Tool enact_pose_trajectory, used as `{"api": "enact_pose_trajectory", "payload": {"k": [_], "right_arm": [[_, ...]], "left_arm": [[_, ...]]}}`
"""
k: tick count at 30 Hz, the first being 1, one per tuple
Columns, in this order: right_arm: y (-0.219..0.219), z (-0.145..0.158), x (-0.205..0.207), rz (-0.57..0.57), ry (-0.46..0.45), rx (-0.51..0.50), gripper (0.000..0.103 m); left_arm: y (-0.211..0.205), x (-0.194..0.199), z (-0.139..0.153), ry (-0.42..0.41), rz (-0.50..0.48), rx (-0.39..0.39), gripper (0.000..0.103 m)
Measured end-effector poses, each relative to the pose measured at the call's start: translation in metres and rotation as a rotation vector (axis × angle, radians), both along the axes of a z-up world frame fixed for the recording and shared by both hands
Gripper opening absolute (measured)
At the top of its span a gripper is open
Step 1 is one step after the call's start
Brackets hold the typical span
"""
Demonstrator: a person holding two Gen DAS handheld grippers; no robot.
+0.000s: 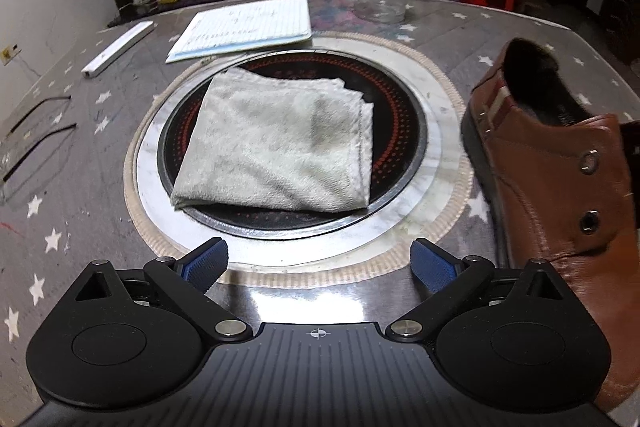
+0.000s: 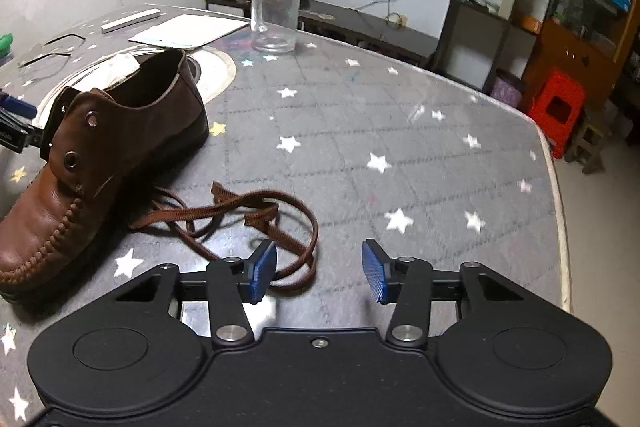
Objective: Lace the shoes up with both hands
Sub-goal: 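Move the right tool toward the brown shoelace beside the shoe, then close the right tool on the shoelace end and lift it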
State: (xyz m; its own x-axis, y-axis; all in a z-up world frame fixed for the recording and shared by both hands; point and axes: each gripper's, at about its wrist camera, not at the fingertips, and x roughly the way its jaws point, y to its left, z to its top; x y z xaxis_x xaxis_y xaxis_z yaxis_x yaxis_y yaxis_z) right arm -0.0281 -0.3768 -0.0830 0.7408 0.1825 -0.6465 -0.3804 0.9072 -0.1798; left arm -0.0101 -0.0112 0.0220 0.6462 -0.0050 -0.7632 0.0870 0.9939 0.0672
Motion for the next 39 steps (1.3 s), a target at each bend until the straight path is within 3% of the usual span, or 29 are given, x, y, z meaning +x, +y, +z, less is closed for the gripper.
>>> {"api": "enact_pose_trajectory", "payload": {"k": [8, 19, 25, 31, 35, 39], "right_arm": [[-0.001, -0.003, 0.009, 0.046, 0.026, -0.187, 0.04], [0.01, -0.013, 0.021, 0.117, 0.063, -0.217, 0.04], [0.027, -0.008, 0.017, 0.244, 0.069, -0.219, 0.04], [0.041, -0.012, 0.013, 0.364, 0.058, -0.287, 0.039], [0.048, -0.014, 0.013, 0.401, 0.067, -0.316, 0.039], [0.046, -0.009, 0.013, 0.387, 0.063, -0.274, 0.039]], "left_arm": [[-0.016, -0.006, 0.017, -0.036, -0.061, 0.015, 0.099], [-0.026, -0.011, 0.02, -0.043, -0.092, 0.033, 0.099], [-0.021, -0.011, 0.018, -0.036, -0.076, 0.042, 0.099], [-0.018, -0.013, 0.017, -0.033, -0.073, 0.044, 0.099], [-0.016, -0.013, 0.017, -0.03, -0.072, 0.047, 0.099], [-0.013, -0.012, 0.016, -0.026, -0.064, 0.049, 0.099]]}}
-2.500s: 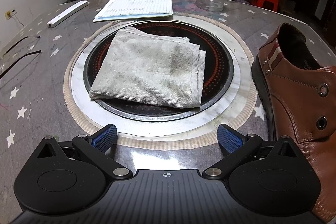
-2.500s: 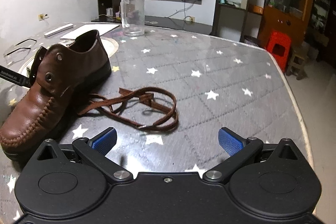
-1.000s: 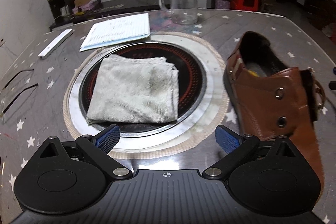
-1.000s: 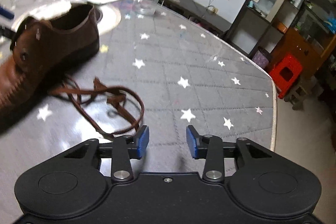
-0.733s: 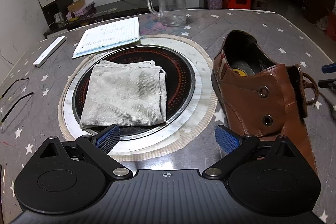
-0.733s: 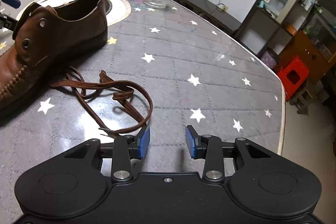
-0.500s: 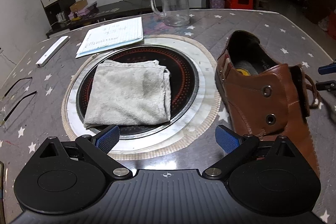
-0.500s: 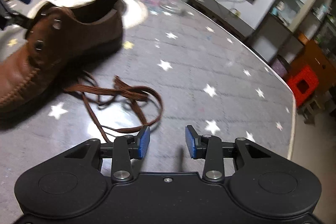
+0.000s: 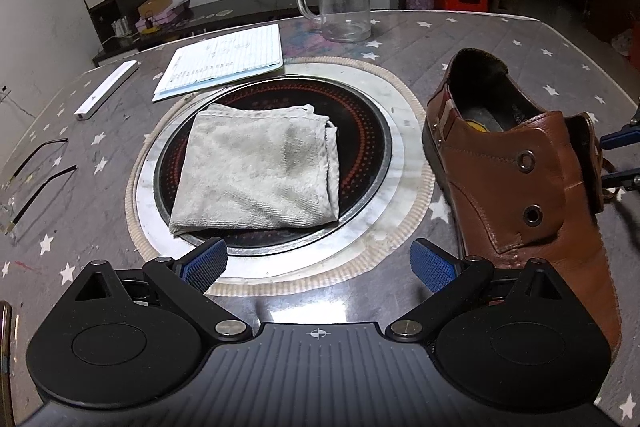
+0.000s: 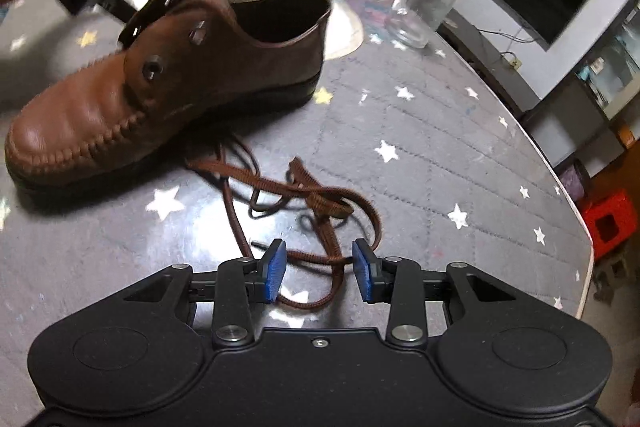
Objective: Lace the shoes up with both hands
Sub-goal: 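Close the right tool on the shoelace end and lift it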
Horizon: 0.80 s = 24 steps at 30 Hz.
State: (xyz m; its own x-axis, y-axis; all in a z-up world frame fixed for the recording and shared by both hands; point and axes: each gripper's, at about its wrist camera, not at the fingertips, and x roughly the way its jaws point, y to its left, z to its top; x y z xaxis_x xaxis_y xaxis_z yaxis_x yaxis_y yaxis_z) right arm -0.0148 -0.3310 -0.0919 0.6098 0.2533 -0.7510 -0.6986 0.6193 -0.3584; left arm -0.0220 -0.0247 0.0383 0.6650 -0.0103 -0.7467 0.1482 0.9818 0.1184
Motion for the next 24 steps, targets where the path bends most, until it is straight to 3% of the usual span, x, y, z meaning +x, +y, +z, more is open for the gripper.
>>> {"api": "enact_pose_trajectory", "payload": {"k": [7, 9, 14, 16, 19, 24], "right_arm": [[-0.011, 0.01, 0.019, -0.105, -0.03, 0.016, 0.038], [-0.013, 0.01, 0.026, -0.133, -0.006, 0.048, 0.029], [-0.014, 0.0, 0.038, -0.174, 0.047, 0.074, 0.025], [-0.015, -0.003, 0.041, -0.186, 0.064, 0.081, 0.014], [-0.016, -0.007, 0.045, -0.193, 0.087, 0.074, 0.008], [-0.012, -0.005, 0.041, -0.168, -0.023, -0.008, 0.003]], "left_arm": [[-0.002, 0.0, -0.001, -0.002, -0.001, -0.005, 0.099], [-0.003, 0.001, -0.001, 0.001, -0.004, -0.006, 0.099], [-0.004, 0.001, -0.004, 0.008, -0.005, -0.003, 0.099], [-0.004, 0.002, -0.004, 0.009, -0.004, -0.004, 0.099], [-0.003, 0.002, -0.004, 0.009, -0.002, -0.005, 0.099], [-0.006, 0.001, -0.006, 0.015, -0.006, -0.003, 0.099]]}}
